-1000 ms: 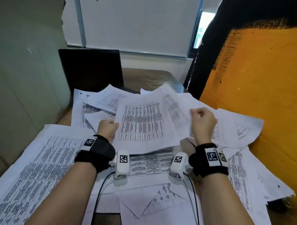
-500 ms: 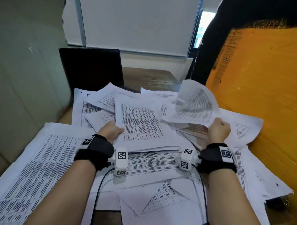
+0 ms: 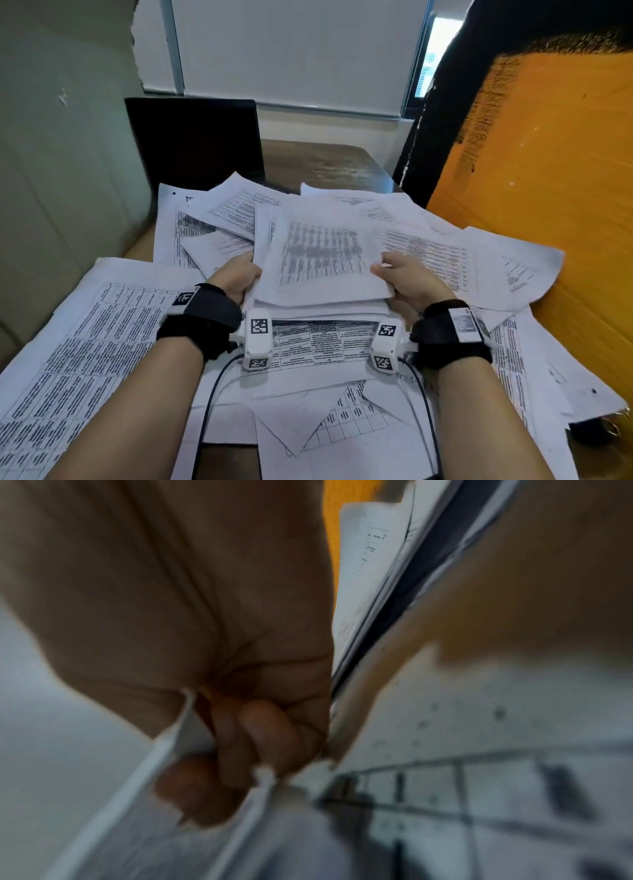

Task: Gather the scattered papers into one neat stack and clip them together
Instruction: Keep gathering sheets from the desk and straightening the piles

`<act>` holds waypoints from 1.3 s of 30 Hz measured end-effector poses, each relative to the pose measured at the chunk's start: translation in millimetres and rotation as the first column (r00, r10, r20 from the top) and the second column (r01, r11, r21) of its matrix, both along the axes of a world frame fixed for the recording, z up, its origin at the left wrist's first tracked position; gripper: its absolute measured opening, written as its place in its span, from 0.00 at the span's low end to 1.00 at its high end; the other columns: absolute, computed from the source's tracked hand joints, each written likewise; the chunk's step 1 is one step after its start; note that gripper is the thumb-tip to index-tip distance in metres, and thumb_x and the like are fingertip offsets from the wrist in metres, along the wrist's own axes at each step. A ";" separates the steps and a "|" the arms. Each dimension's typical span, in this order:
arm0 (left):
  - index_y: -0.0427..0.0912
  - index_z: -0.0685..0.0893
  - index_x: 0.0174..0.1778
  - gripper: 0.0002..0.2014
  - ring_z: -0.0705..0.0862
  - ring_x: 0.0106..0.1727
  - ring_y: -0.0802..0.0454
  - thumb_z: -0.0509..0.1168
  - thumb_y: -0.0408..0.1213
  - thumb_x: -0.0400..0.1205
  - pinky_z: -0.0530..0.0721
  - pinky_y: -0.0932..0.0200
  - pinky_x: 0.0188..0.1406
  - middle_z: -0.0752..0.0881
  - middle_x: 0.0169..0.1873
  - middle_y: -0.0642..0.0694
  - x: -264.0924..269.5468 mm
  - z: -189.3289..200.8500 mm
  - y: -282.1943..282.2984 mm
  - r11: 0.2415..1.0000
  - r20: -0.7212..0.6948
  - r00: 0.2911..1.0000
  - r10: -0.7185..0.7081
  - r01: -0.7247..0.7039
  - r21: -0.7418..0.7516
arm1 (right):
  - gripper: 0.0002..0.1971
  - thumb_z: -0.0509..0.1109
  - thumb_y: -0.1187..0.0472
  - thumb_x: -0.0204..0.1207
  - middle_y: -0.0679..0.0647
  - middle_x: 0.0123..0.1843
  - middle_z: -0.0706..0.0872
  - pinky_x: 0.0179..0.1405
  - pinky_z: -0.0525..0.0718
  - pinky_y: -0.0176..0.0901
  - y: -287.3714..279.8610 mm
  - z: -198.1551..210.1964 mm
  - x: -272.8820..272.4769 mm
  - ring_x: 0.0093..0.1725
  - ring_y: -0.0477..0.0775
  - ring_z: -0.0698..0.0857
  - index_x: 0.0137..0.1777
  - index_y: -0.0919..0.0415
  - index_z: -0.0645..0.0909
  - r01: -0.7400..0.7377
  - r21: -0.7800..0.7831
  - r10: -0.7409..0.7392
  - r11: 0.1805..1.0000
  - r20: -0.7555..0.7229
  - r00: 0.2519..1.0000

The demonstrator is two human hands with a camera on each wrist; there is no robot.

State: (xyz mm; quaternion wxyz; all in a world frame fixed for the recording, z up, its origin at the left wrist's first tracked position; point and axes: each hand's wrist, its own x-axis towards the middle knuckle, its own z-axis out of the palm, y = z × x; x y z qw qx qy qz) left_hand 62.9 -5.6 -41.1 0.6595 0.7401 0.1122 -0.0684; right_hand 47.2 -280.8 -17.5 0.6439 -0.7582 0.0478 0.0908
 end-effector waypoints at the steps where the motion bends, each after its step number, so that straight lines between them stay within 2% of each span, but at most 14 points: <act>1: 0.29 0.79 0.61 0.16 0.87 0.29 0.46 0.51 0.18 0.83 0.87 0.60 0.22 0.88 0.38 0.37 -0.7 0.7 0.1 1.000 -0.006 1.000 0.007 -0.007 0.001 | 0.05 0.62 0.66 0.85 0.61 0.43 0.86 0.27 0.83 0.35 -0.8 -0.5 0.4 0.32 0.48 0.86 0.53 0.63 0.80 -0.052 -0.020 0.051 0.998 -0.021 0.998; 4: 0.30 0.81 0.58 0.13 0.88 0.30 0.47 0.53 0.21 0.83 0.89 0.56 0.28 0.88 0.37 0.38 -1.6 2.5 -0.6 1.000 -0.016 1.000 -0.002 0.002 -0.011 | 0.07 0.65 0.60 0.84 0.63 0.50 0.88 0.34 0.83 0.39 1.8 0.1 -0.9 0.41 0.55 0.85 0.56 0.62 0.81 -0.106 -0.263 0.104 0.959 -0.022 0.994; 9: 0.24 0.79 0.63 0.14 0.85 0.41 0.41 0.54 0.25 0.85 0.86 0.49 0.45 0.87 0.43 0.35 1.0 0.1 -1.2 0.999 -0.011 0.999 0.035 -0.035 -0.042 | 0.11 0.64 0.59 0.84 0.53 0.30 0.77 0.33 0.72 0.41 7.8 0.8 4.9 0.29 0.51 0.74 0.39 0.56 0.73 -0.033 -0.487 0.066 0.873 0.050 0.997; 13: 0.33 0.65 0.79 0.30 0.75 0.73 0.42 0.54 0.51 0.87 0.69 0.47 0.75 0.77 0.71 0.41 0.0 1.9 -2.1 1.000 -0.041 0.999 0.026 -0.025 0.009 | 0.03 0.67 0.64 0.82 0.54 0.32 0.79 0.19 0.73 0.32 10.6 7.0 -4.2 0.22 0.46 0.78 0.51 0.59 0.75 -0.061 -0.414 0.063 0.908 -0.009 0.998; 18: 0.31 0.76 0.69 0.17 0.84 0.52 0.43 0.62 0.25 0.83 0.82 0.46 0.61 0.84 0.56 0.40 6.5 -2.5 3.6 0.996 0.106 0.992 0.064 -0.070 0.050 | 0.07 0.69 0.63 0.79 0.59 0.34 0.77 0.26 0.73 0.36 5.1 -2.7 7.8 0.28 0.54 0.74 0.53 0.66 0.79 0.161 -0.345 -0.144 0.925 0.074 0.987; 20: 0.33 0.74 0.70 0.18 0.84 0.43 0.44 0.62 0.26 0.84 0.84 0.49 0.45 0.83 0.56 0.37 7.8 0.1 6.5 0.977 0.122 0.975 0.188 -0.174 -0.120 | 0.08 0.68 0.64 0.79 0.62 0.32 0.73 0.29 0.75 0.42 1.6 -2.0 9.3 0.25 0.54 0.74 0.41 0.66 0.74 0.258 -0.311 -0.246 0.915 0.076 0.966; 22: 0.35 0.74 0.69 0.16 0.83 0.39 0.47 0.61 0.27 0.84 0.83 0.50 0.40 0.84 0.53 0.37 7.1 2.3 9.3 0.926 0.103 0.955 0.277 -0.237 -0.292 | 0.05 0.69 0.68 0.79 0.60 0.28 0.71 0.24 0.80 0.42 2.0 -3.2 9.8 0.18 0.53 0.73 0.45 0.70 0.78 0.187 -0.178 -0.197 0.966 -0.040 0.980; 23: 0.35 0.75 0.69 0.16 0.83 0.39 0.47 0.61 0.28 0.85 0.85 0.50 0.39 0.85 0.50 0.38 5.8 3.1 9.4 0.899 0.090 0.951 0.296 -0.246 -0.362 | 0.28 0.71 0.68 0.78 0.59 0.31 0.71 0.23 0.82 0.40 2.6 -6.5 11.8 0.18 0.53 0.74 0.65 0.79 0.56 0.142 -0.131 -0.155 0.981 -0.096 0.983; 24: 0.35 0.76 0.68 0.16 0.83 0.39 0.47 0.61 0.28 0.84 0.87 0.50 0.37 0.86 0.47 0.39 4.0 3.8 9.4 0.877 0.071 0.953 0.295 -0.240 -0.417 | 0.19 0.74 0.67 0.76 0.61 0.37 0.74 0.25 0.85 0.41 9.4 -6.7 8.9 0.20 0.55 0.78 0.47 0.60 0.63 0.066 -0.072 -0.075 0.995 -0.128 0.989; 27: 0.40 0.75 0.68 0.15 0.86 0.47 0.43 0.62 0.30 0.84 0.89 0.48 0.38 0.87 0.54 0.39 3.3 2.2 9.5 0.801 -0.011 0.962 0.273 -0.234 -0.551 | 0.21 0.73 0.70 0.76 0.67 0.60 0.82 0.33 0.88 0.46 24.5 -13.0 5.8 0.32 0.59 0.91 0.66 0.73 0.71 0.002 -0.013 -0.004 1.000 -0.108 0.994; 30: 0.37 0.74 0.71 0.18 0.88 0.40 0.50 0.62 0.36 0.85 0.89 0.57 0.28 0.86 0.58 0.38 3.5 1.7 13.9 0.771 -0.029 0.956 0.293 -0.255 -0.583 | 0.10 0.62 0.72 0.79 0.69 0.48 0.86 0.27 0.87 0.47 20.0 -6.8 7.9 0.28 0.58 0.87 0.58 0.75 0.77 0.191 -0.012 -0.189 0.982 0.077 0.979; 32: 0.32 0.75 0.70 0.22 0.88 0.31 0.54 0.62 0.42 0.85 0.84 0.64 0.22 0.88 0.51 0.38 2.3 3.1 15.5 0.776 -0.037 0.953 0.302 -0.268 -0.571 | 0.11 0.62 0.61 0.75 0.64 0.47 0.88 0.43 0.88 0.59 5.5 0.0 14.6 0.40 0.63 0.87 0.50 0.68 0.82 0.399 -0.058 -0.372 0.915 0.260 0.891; 36: 0.32 0.66 0.76 0.29 0.89 0.50 0.42 0.65 0.39 0.82 0.89 0.49 0.30 0.85 0.62 0.35 3.5 1.4 15.9 0.751 -0.077 0.954 0.289 -0.276 -0.600 | 0.11 0.56 0.65 0.86 0.56 0.51 0.79 0.44 0.67 0.32 -23.6 18.4 4.7 0.52 0.52 0.77 0.58 0.70 0.78 0.806 0.075 -0.727 0.588 0.486 0.485; 39: 0.32 0.70 0.74 0.22 0.91 0.40 0.47 0.63 0.34 0.84 0.90 0.53 0.31 0.85 0.59 0.37 3.2 4.3 6.3 0.833 0.002 0.983 0.183 -0.154 -0.532 | 0.16 0.55 0.63 0.87 0.63 0.65 0.82 0.54 0.74 0.34 -36.0 14.9 4.7 0.63 0.59 0.81 0.68 0.71 0.74 0.838 0.292 -0.845 0.462 0.432 0.315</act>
